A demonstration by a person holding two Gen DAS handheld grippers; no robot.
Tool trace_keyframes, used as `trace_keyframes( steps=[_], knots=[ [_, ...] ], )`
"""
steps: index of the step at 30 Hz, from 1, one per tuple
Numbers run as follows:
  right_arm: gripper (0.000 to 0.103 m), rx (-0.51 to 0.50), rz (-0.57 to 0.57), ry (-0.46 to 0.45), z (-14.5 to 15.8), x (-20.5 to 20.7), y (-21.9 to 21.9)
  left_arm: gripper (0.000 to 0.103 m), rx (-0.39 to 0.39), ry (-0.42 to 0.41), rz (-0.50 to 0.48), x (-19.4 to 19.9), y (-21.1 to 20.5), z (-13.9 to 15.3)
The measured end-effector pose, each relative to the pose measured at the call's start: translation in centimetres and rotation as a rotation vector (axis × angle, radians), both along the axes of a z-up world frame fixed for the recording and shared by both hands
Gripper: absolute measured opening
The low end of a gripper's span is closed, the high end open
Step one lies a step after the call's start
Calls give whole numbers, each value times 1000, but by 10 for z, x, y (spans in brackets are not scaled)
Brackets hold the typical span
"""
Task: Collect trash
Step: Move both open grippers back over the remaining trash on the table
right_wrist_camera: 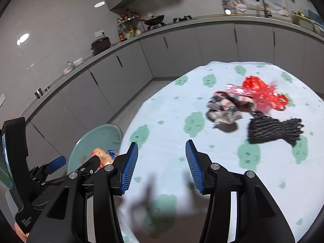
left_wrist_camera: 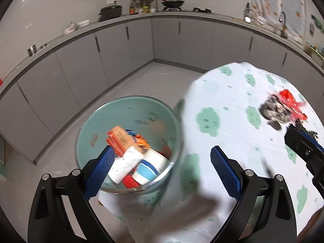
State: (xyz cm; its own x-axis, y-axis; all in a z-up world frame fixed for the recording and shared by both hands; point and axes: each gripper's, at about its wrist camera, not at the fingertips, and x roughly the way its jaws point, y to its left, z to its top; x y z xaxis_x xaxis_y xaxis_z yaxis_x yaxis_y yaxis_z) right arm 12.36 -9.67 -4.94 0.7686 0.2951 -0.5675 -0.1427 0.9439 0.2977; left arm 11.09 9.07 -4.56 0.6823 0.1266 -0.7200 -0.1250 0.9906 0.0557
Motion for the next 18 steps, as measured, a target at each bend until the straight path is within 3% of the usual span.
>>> trace_keyframes(
  steps=[18],
  knots=[
    [50, -14, -135, 25, -9, -20, -64, 94, 5, 18, -163, -10, -73, -6]
  ],
)
